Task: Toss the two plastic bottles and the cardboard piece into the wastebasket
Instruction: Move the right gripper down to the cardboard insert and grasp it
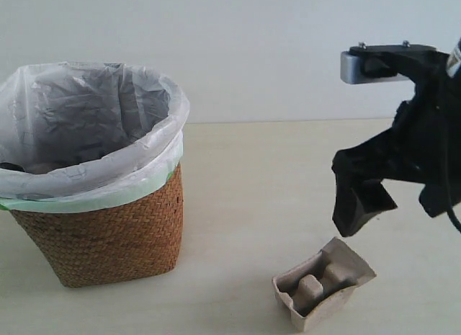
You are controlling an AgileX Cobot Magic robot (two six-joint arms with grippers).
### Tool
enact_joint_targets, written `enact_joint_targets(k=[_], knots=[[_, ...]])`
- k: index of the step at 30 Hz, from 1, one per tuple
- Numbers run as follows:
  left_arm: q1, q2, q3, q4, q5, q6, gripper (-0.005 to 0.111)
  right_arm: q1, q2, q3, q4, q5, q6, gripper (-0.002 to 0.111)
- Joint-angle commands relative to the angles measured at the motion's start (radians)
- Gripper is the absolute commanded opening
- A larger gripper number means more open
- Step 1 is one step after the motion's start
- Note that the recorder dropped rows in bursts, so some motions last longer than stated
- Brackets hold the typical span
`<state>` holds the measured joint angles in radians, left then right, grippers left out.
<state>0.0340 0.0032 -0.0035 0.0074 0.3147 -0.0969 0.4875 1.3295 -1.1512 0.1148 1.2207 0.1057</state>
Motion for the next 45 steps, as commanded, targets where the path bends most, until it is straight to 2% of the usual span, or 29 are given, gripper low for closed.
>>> enact_joint_targets(k=[1,6,14,20,27,36,45], knots=[[-0.004,-0.003,0.004,0.002,0.000,-0.003,0.004,0.002,-0.073,0.105,0.014,-0.086,0.118,0.088],[-0.004,-0.003,0.004,0.002,0.000,-0.003,0.004,0.002,-0.075,0.209,0.040,-0.188,0.235,0.088],[-0.004,-0.003,0.004,0.002,0.000,-0.003,0.004,0.002,-0.075,0.428,0.172,-0.567,0.422,0.088],[-0.004,-0.003,0.004,0.002,0.000,-0.003,0.004,0.002,-0.075,0.523,0.178,-0.749,0.597,0.088],[-0.004,-0.003,0.004,0.002,0.000,-0.003,0.004,0.002,-0.044,0.545,0.224,-0.810,0.625,0.088],[-0.004,-0.003,0.004,0.002,0.000,-0.003,0.004,0.093,0.064,0.545,0.269,-0.949,0.647,0.088],[-0.004,-0.003,0.004,0.002,0.000,-0.003,0.004,0.093,0.159,0.545,0.269,-0.992,0.667,0.088]])
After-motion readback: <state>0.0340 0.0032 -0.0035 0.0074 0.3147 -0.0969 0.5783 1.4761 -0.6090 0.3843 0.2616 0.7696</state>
